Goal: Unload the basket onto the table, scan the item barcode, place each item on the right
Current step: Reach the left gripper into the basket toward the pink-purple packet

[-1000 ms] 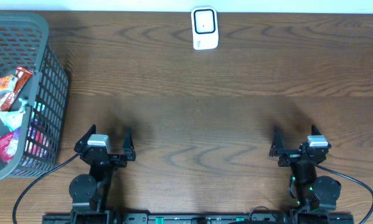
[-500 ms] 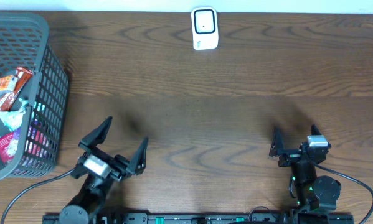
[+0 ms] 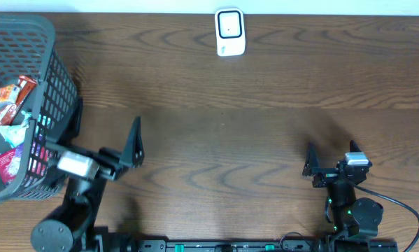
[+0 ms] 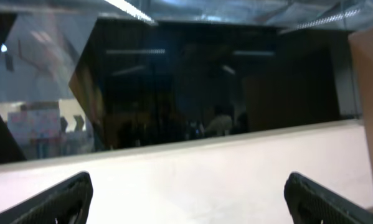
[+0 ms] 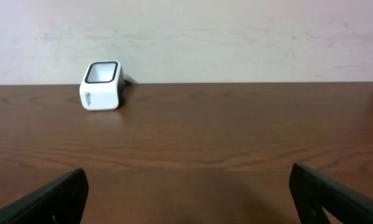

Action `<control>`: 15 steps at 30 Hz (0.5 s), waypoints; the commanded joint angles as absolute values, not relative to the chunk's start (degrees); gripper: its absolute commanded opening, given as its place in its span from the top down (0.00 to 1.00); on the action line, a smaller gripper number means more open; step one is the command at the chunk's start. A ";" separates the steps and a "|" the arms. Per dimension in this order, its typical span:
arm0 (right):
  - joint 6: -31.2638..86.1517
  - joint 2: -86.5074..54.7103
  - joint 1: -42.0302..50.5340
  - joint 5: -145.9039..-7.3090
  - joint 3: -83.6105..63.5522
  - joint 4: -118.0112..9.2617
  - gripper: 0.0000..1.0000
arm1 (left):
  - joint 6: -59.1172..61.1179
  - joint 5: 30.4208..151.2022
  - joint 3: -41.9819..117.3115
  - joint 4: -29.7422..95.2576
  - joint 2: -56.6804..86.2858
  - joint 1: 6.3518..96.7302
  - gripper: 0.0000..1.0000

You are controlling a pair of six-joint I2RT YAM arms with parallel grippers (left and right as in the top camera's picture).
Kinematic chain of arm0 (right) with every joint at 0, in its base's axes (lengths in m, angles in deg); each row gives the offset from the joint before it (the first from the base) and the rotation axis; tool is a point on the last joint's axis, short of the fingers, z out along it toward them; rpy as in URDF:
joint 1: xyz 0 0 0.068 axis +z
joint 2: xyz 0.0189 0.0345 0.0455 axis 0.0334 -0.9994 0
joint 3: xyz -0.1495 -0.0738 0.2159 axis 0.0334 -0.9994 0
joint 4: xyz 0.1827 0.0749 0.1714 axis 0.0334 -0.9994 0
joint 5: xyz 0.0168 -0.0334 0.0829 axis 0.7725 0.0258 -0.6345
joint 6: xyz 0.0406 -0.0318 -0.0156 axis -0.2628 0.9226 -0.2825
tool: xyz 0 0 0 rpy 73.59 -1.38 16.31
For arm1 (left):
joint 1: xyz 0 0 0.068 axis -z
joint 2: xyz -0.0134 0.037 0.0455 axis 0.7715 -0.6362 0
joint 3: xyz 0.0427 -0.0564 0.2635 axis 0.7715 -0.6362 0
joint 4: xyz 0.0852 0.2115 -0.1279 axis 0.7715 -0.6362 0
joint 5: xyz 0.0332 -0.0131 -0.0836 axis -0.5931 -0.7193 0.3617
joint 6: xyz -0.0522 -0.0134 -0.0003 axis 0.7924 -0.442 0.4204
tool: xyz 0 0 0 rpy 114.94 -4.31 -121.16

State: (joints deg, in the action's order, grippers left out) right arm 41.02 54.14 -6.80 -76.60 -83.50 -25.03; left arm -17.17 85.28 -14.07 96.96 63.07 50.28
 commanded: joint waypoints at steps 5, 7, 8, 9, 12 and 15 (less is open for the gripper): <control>42.09 54.27 -6.32 -76.42 -83.59 -25.25 0.01 | -18.86 57.65 2.93 83.78 52.47 50.42 0.02; 42.07 54.27 -6.32 -76.42 -83.59 -25.25 0.01 | -19.97 52.50 11.20 71.50 47.38 50.42 0.02; 42.07 54.27 -6.32 -76.42 -83.59 -25.27 0.01 | -20.80 51.64 15.04 65.90 44.56 50.42 0.02; 42.07 54.27 -6.32 -76.42 -83.59 -25.25 0.01 | -22.18 51.58 18.89 60.61 41.63 50.42 0.02; 42.07 54.27 -6.32 -76.42 -83.59 -25.27 0.01 | -23.64 55.43 29.97 44.70 33.57 50.42 0.02; 42.07 54.27 -6.32 -76.42 -83.59 -25.25 0.01 | -25.61 56.19 34.43 36.86 28.76 50.39 0.02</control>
